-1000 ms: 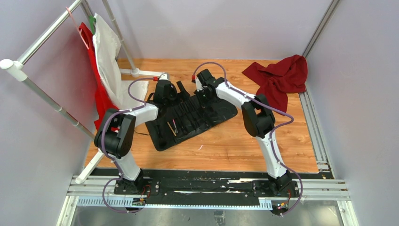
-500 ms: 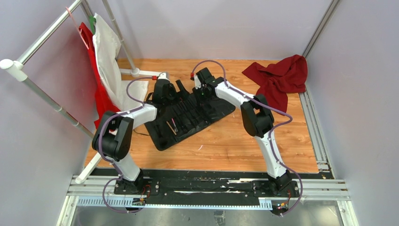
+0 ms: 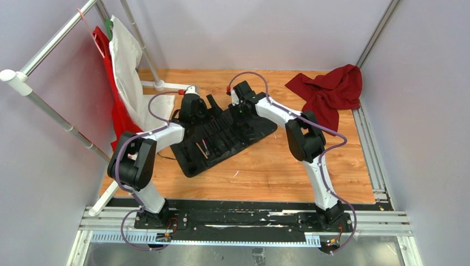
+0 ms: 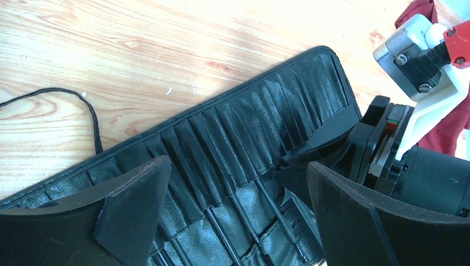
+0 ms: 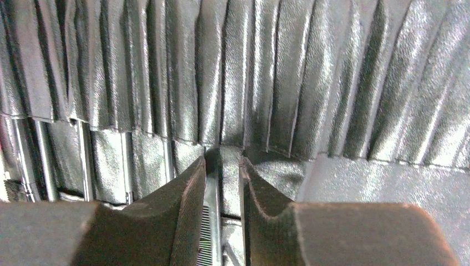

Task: Organize the makeup
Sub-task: Place the makeup tool in the cosmetics bag.

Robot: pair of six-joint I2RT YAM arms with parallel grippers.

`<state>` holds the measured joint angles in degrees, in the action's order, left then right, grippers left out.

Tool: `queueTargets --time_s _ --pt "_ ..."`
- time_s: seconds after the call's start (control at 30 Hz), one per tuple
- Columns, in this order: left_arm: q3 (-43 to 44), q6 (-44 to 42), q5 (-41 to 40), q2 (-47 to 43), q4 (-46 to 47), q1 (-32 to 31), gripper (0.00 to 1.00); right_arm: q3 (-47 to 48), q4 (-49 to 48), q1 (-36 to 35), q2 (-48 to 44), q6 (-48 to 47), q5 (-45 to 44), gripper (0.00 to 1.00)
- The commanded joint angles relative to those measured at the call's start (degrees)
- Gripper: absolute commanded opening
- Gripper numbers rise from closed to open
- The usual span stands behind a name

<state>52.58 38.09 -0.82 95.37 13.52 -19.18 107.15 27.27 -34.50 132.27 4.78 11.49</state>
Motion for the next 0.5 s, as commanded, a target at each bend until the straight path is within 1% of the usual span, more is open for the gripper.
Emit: queueTargets --time_s 0.0,0.2,0.43,0.47 --pt "-0.9 -0.7 -1.6 -2.2 0.0 0.4 0.98 -2.0 0.1 0.9 -3.8 -1.0 -2.1 0.28" --pt "-1.2 -0.5 -1.9 -3.3 -0.6 0.4 0.98 -5.4 -1.9 0.8 -8.9 -1.2 -3.1 0.28" --pt "-0.5 -2.0 -3.0 -6.4 -4.2 0.4 0.98 -11.7 -5.3 0.9 -19.1 -1.4 -6.2 0.30" --pt "-0.4 -2.0 -3.1 -6.9 -4.7 0.4 0.98 -12.9 -5.9 0.9 -21.2 -1.3 -7.0 0.32"
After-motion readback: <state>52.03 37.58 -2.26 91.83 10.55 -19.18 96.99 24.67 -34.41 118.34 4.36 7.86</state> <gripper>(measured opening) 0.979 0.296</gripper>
